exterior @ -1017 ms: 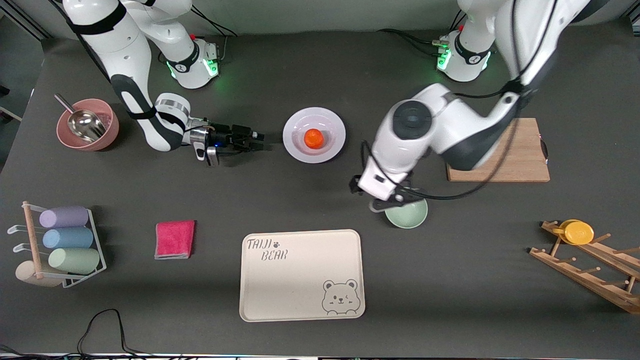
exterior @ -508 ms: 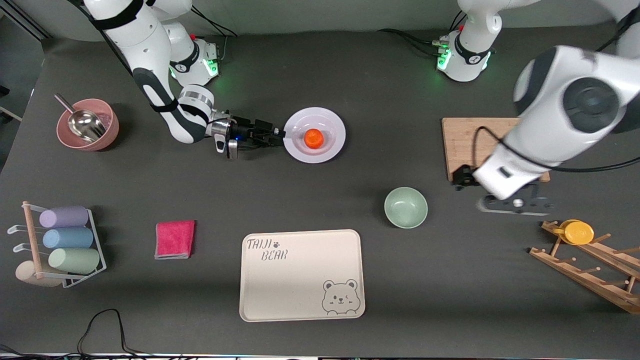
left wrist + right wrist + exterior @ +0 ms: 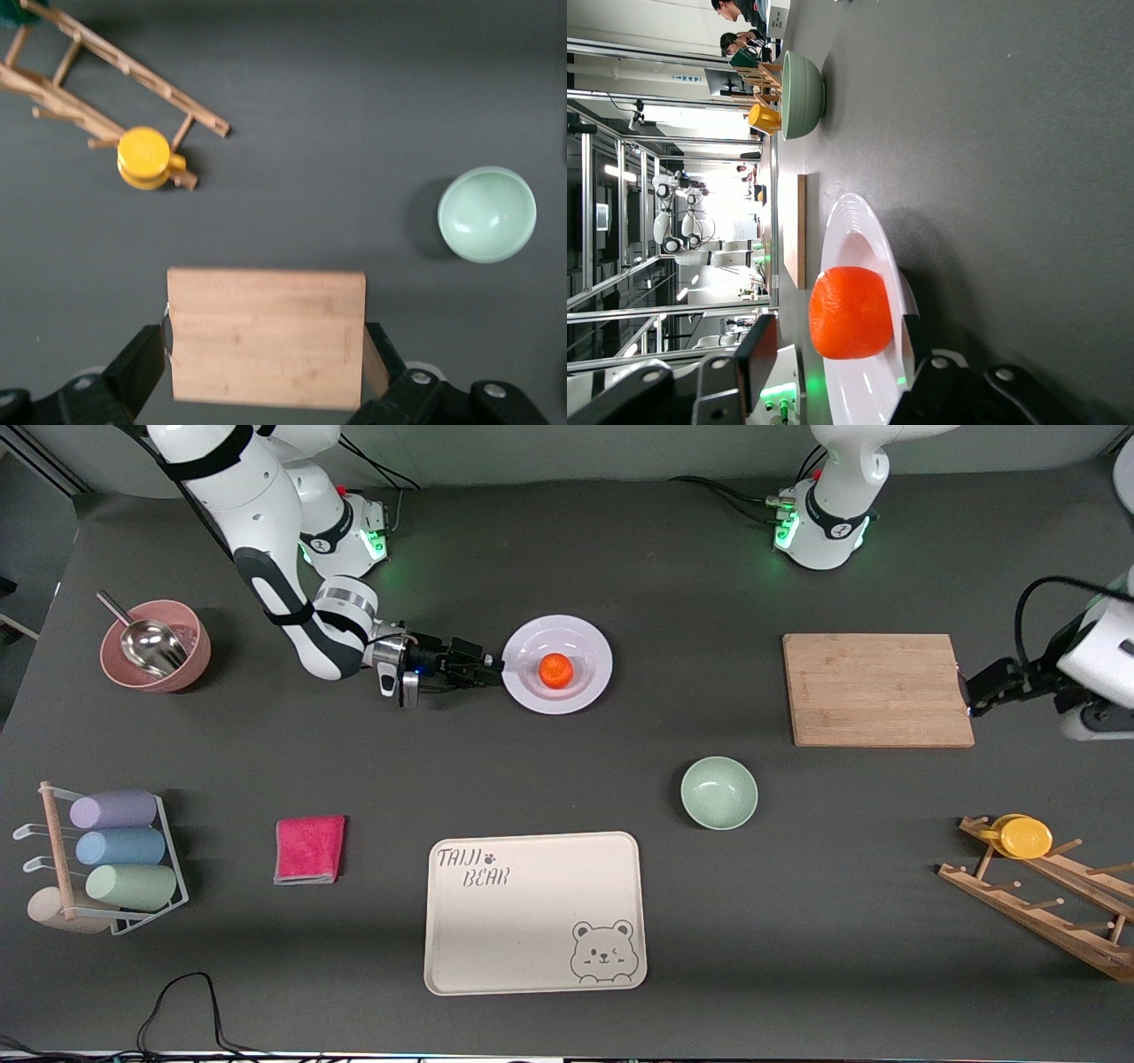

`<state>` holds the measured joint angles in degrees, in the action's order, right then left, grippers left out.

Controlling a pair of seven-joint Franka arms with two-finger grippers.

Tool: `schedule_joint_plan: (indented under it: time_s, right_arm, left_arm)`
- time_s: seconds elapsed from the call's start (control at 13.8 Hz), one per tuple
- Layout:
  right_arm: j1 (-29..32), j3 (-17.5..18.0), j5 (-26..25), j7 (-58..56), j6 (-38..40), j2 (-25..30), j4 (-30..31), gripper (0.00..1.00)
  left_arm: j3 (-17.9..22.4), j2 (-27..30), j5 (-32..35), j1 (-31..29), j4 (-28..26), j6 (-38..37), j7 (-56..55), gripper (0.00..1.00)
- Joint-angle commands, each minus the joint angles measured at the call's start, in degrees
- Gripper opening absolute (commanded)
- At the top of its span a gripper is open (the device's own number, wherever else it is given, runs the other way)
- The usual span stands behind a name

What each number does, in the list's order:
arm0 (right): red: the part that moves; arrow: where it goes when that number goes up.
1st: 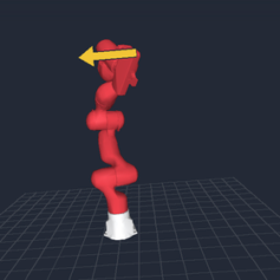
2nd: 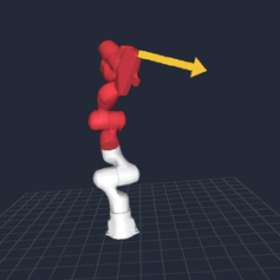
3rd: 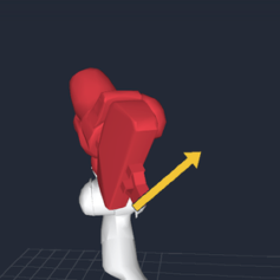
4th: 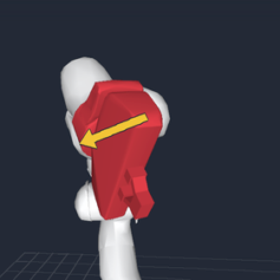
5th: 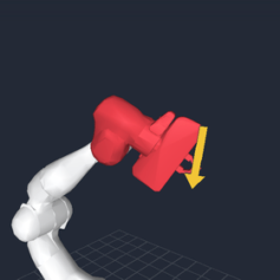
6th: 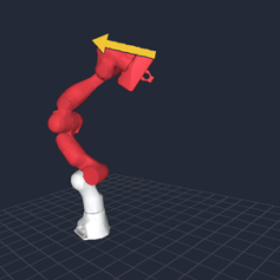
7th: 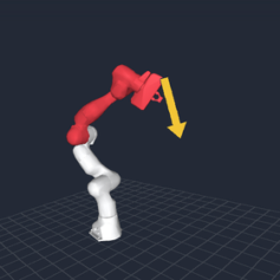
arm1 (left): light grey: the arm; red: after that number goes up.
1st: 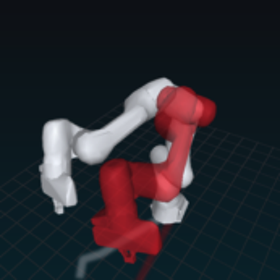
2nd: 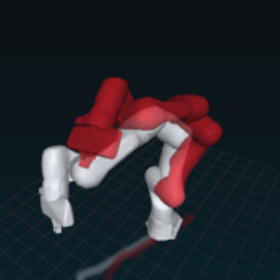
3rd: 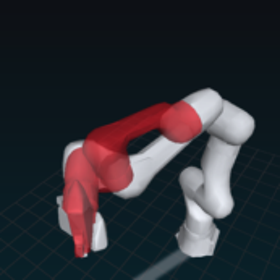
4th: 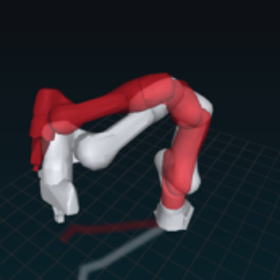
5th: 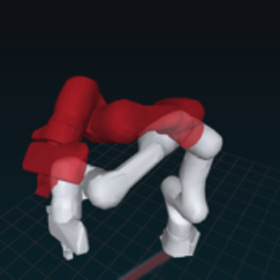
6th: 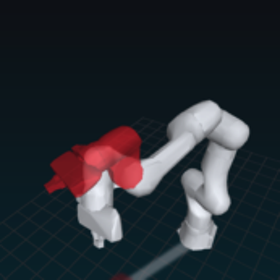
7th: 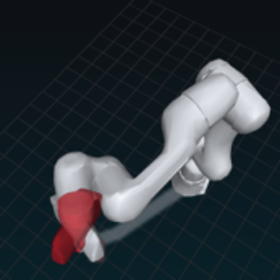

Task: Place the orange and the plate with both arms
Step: 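Open the left gripper and withdraw it toward the cutting board, then grasp the white plate rim with the right gripper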

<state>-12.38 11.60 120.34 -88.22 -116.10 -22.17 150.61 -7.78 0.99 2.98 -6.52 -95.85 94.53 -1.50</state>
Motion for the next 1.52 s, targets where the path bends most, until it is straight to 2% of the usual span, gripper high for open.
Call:
schedule_joint_plan:
  time_s: [0.0, 0.15, 0.44, 0.65, 1.16, 1.45]
  right_arm:
    - [0.33, 0.09, 1.12, -3.01, -0.27, -1.47, -0.4, 0.62]
    - [0.34, 0.09, 1.21, -4.94, -0.27, -2.35, -0.4, 0.55]
    - [0.34, 0.09, 1.21, -6.0, -0.27, -2.79, -0.4, 0.5]
    - [0.34, 0.09, 1.21, -8.11, -0.27, -4.02, -0.4, 0.5]
    - [-0.28, 0.35, 1.48, -10.22, -0.27, -5.16, -0.31, 0.47]
    - [-0.46, 0.7, 1.48, -10.22, -0.27, -5.25, -0.4, 0.45]
  left_arm:
    - [1.1, 2.61, -1.75, 1.33, -1.89, -3.12, 1.23, 1.0]
    - [1.1, 2.44, -2.1, 1.51, -1.71, -2.77, 1.23, 1.0]
    - [1.01, 2.61, -2.1, 1.51, -1.71, -3.38, 0.89, 1.0]
    - [1.28, 2.44, -5.17, 1.16, -1.45, -3.65, 0.44, 1.0]
    - [1.63, 3.84, -4.57, 0.19, -0.48, -7.51, 1.23, 1.0]
    - [3.3, 3.58, -4.39, 0.1, -0.66, -8.92, 1.41, 1.0]
